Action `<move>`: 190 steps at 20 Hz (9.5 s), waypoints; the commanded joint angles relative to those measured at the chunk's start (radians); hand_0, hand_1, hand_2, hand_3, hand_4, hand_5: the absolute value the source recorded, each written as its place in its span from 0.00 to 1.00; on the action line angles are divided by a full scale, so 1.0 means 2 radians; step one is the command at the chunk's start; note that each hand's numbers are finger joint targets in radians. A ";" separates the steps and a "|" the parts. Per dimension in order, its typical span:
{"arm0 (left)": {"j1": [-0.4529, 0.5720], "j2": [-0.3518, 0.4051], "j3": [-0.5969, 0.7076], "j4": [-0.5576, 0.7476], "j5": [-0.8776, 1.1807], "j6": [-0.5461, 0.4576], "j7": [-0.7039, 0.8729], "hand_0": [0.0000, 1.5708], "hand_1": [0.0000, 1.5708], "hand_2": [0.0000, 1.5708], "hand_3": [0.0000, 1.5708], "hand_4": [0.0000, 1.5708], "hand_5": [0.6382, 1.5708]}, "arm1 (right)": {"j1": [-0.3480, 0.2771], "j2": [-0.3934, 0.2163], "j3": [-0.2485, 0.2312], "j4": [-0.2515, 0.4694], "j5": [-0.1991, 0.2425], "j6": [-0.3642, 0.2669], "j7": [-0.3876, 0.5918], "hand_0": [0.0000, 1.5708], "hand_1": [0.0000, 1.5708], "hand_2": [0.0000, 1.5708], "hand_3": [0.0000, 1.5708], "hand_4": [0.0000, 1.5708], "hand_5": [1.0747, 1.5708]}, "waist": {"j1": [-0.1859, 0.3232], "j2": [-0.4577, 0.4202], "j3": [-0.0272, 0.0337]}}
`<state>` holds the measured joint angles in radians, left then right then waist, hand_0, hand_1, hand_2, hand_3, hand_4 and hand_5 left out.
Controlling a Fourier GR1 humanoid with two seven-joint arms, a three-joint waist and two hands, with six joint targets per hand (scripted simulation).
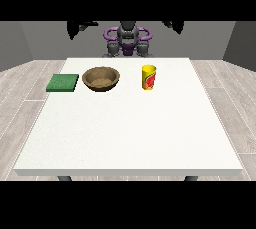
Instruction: Pick the cup and pour the ball into the bowl, then pick the bowl and place it on the pad
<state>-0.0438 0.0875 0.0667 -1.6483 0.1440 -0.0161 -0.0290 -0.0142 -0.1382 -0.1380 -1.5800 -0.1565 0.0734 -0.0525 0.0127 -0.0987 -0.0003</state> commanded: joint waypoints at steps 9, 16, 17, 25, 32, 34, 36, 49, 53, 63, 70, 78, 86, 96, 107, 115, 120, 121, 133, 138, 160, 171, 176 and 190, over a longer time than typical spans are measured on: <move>-0.090 0.003 0.026 0.078 -0.013 0.001 -0.094 0.00 0.00 0.00 0.00 0.00 0.83 | -0.077 0.005 -0.017 0.082 -0.007 0.022 -0.093 0.00 0.00 0.00 0.00 0.00 1.00 | -0.015 0.109 0.0001; -0.120 -0.003 0.047 0.204 -0.020 0.000 -0.195 0.00 0.00 0.00 0.00 0.00 0.80 | -0.114 -0.012 -0.024 0.110 -0.009 0.038 -0.114 0.00 0.00 0.00 0.00 0.00 1.00 | -0.031 0.145 0.0000; -0.153 0.018 0.074 0.228 -0.011 -0.002 -0.207 0.00 0.00 0.00 0.00 0.00 0.78 | -0.131 -0.012 -0.023 0.099 -0.012 0.037 -0.112 0.00 0.00 0.00 0.00 0.00 1.00 | -0.040 0.159 -0.0001; -0.211 -0.023 0.049 0.319 -0.042 0.043 -0.251 0.00 0.00 0.00 0.00 0.00 0.83 | -0.201 -0.019 -0.029 0.156 -0.006 0.021 -0.105 0.00 0.00 0.00 0.00 0.00 1.00 | -0.038 0.174 0.0000; -0.225 -0.004 0.078 0.408 -0.046 0.053 -0.338 0.00 0.00 0.00 0.00 0.00 0.75 | -0.199 -0.054 -0.048 0.150 -0.045 0.079 -0.108 0.00 0.00 0.00 0.00 0.00 1.00 | -0.068 0.194 0.0000; -0.258 0.019 0.106 0.444 -0.037 0.062 -0.341 0.00 0.00 0.00 0.00 0.00 0.74 | -0.213 -0.057 -0.042 0.117 -0.045 0.065 -0.074 0.00 0.00 0.00 0.00 0.00 1.00 | -0.093 0.205 -0.0004; -0.292 0.010 0.097 0.442 -0.046 0.087 -0.335 0.00 0.00 0.00 0.00 0.00 0.74 | -0.218 -0.054 -0.049 0.152 -0.033 0.063 -0.123 0.00 0.00 0.00 0.00 0.00 1.00 | -0.082 0.226 0.0000; -0.267 0.035 0.114 0.461 -0.103 0.238 -0.405 0.84 0.84 1.00 1.00 0.64 0.97 | -0.239 -0.091 -0.060 0.113 -0.051 0.091 -0.115 0.00 0.00 0.09 0.26 0.00 1.00 | -0.135 0.298 0.0000; -0.269 0.033 0.091 0.444 -0.137 0.285 -0.349 0.84 0.84 1.00 1.00 0.68 0.97 | -0.248 -0.096 -0.057 0.123 -0.052 0.098 -0.107 0.00 0.00 0.00 0.25 0.00 1.00 | -0.143 0.273 0.0005; -0.264 0.044 -0.062 0.442 -0.375 0.425 -0.143 0.86 0.86 1.00 1.00 0.64 0.98 | -0.227 -0.086 -0.060 0.254 -0.041 0.101 -0.099 0.00 0.00 0.16 0.20 0.16 0.99 | -0.114 0.122 0.0040; -0.325 -0.007 -0.168 0.523 -0.573 0.433 0.038 0.79 0.79 1.00 1.00 0.55 0.99 | -0.217 -0.096 -0.065 0.310 -0.039 0.122 -0.114 0.00 0.00 0.07 0.18 0.32 0.99 | -0.111 0.073 0.0039; -0.409 -0.043 -0.281 0.505 -0.671 0.300 0.236 0.62 0.62 1.00 1.00 0.51 0.99 | -0.213 -0.118 -0.084 0.388 -0.030 0.129 -0.147 0.00 0.00 0.08 0.08 0.45 0.95 | -0.074 0.040 0.0015; -0.499 -0.044 -0.399 0.486 -0.734 0.088 0.246 0.31 0.31 1.00 1.00 0.72 0.87 | -0.230 -0.131 -0.085 0.430 -0.031 0.157 -0.149 0.00 0.00 0.00 0.15 0.47 0.93 | -0.084 0.033 0.0024; -0.574 -0.044 -0.481 0.522 -0.850 -0.037 0.194 0.97 0.97 1.00 1.00 0.79 0.86 | -0.225 -0.140 -0.095 0.441 -0.033 0.156 -0.169 0.00 0.00 0.05 0.13 0.48 0.92 | -0.061 0.037 0.0007; -0.506 -0.034 -0.304 0.426 -0.724 0.059 0.215 0.00 0.00 1.00 1.00 0.79 0.88 | -0.195 -0.141 -0.101 0.438 -0.034 0.144 -0.173 0.00 0.00 0.00 0.19 0.48 0.94 | -0.012 0.029 -0.0018; -0.407 -0.044 -0.213 0.325 -0.572 0.221 0.235 0.86 0.86 1.00 1.00 0.70 0.99 | -0.247 -0.101 -0.088 0.425 -0.036 0.101 -0.124 0.00 0.00 0.12 0.17 0.48 0.97 | -0.009 0.063 -0.0028; -0.381 -0.044 -0.177 0.233 -0.426 0.291 0.194 0.84 0.84 1.00 1.00 0.60 0.98 | -0.285 -0.066 -0.088 0.434 -0.042 0.059 -0.094 0.00 0.00 0.00 0.00 0.46 1.00 | 0.002 0.106 -0.0029; -0.343 -0.044 -0.174 0.225 -0.403 0.297 0.173 0.80 0.80 1.00 0.94 0.59 0.98 | -0.265 -0.056 -0.080 0.431 -0.038 0.055 -0.085 0.00 0.00 0.00 0.00 0.44 0.99 | 0.002 0.084 -0.0029; -0.191 -0.034 -0.100 0.239 -0.159 0.178 -0.024 0.00 0.00 0.00 0.00 0.00 0.09 | -0.266 0.013 -0.039 0.370 -0.028 -0.010 -0.017 0.00 0.00 0.00 0.00 0.00 1.00 | -0.020 0.085 -0.0004; -0.195 -0.043 -0.101 0.253 -0.155 0.168 -0.056 0.00 0.00 0.00 0.00 0.00 0.11 | -0.265 0.023 -0.042 0.374 -0.026 -0.043 -0.049 0.00 0.00 0.00 0.00 0.00 1.00 | -0.005 0.107 0.0001; -0.191 -0.010 -0.084 0.184 -0.149 0.102 -0.050 0.00 0.00 0.00 0.00 0.00 0.11 | -0.256 -0.005 -0.095 0.498 -0.060 -0.071 -0.060 1.00 1.00 1.00 0.52 0.55 0.94 | 0.051 0.137 -0.0004; -0.144 0.015 -0.027 0.272 -0.125 0.082 -0.120 0.00 0.00 0.00 0.00 0.00 0.07 | -0.317 -0.099 -0.078 0.450 -0.059 -0.078 0.101 1.00 1.00 1.00 0.57 0.57 0.96 | -0.010 0.082 -0.0004; -0.152 -0.014 -0.056 0.231 -0.149 0.101 -0.081 0.00 0.00 0.00 0.00 0.00 0.08 | -0.261 -0.124 -0.102 0.475 -0.080 -0.026 0.061 1.00 1.00 1.00 0.45 0.57 0.99 | 0.013 0.088 0.0004; -0.196 -0.028 -0.070 0.203 -0.186 0.137 -0.131 0.00 0.00 0.00 0.00 0.00 0.08 | -0.279 -0.251 -0.180 0.550 -0.137 0.095 0.012 1.00 1.00 1.00 0.44 0.55 1.00 | 0.039 0.220 0.0010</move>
<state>-0.4161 0.0337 -0.0531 -1.1773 -0.2063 0.2468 -0.2918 -0.5604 -0.5599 -0.4416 -0.5539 -0.3978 0.1913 0.0255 0.0543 0.2550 0.0010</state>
